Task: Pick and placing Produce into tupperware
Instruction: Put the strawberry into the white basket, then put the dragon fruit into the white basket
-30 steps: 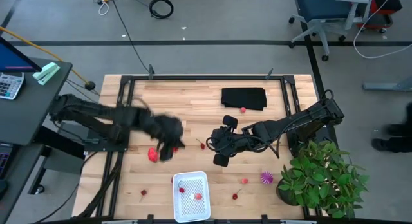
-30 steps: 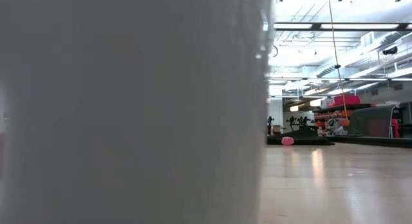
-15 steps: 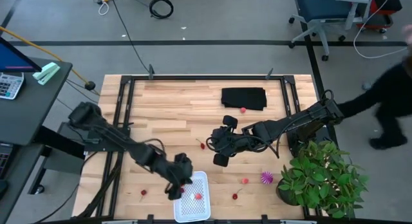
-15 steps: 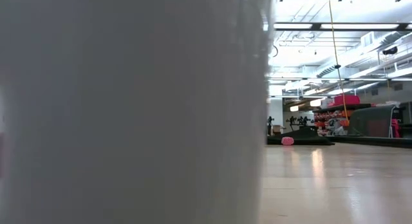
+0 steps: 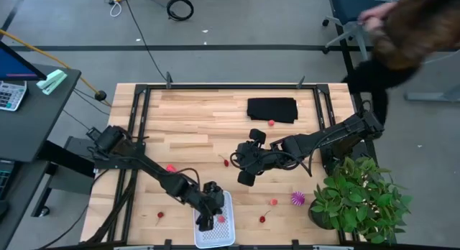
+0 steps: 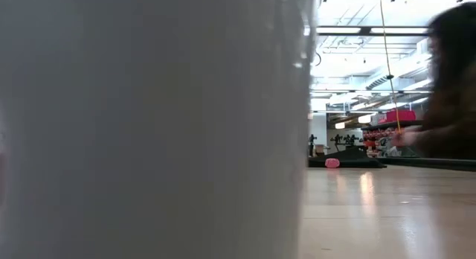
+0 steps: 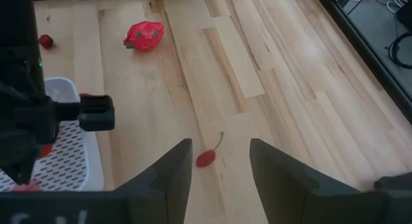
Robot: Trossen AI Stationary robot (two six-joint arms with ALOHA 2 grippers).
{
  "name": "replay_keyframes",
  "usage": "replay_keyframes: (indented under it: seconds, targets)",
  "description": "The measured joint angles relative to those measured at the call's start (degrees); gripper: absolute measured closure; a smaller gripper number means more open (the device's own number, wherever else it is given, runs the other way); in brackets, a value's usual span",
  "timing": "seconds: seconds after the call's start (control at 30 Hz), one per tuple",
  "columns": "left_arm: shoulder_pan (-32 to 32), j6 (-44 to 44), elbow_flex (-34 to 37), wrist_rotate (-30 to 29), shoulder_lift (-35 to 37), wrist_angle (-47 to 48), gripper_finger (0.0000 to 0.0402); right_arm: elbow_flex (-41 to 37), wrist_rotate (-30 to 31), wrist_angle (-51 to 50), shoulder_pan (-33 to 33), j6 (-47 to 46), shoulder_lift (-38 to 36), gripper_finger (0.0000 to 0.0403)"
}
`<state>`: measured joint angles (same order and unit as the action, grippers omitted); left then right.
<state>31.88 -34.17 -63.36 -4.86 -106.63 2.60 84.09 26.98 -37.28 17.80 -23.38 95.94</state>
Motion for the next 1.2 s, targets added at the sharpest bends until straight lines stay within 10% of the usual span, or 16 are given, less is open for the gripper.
replay_keyframes:
  seconds: [0.77, 1.2]
  targets:
    - [-0.59, 1.86, -0.16, 0.27, -0.86, 0.49, 0.0316, 0.0, -0.01, 0.04, 0.0, -0.01, -0.01, 0.0238]
    - [-3.37, 6.62, -8.25, 13.23, 7.68, 11.57, 0.032, 0.0, 0.0, -0.13, -0.02, -0.09, -0.02, 0.0238]
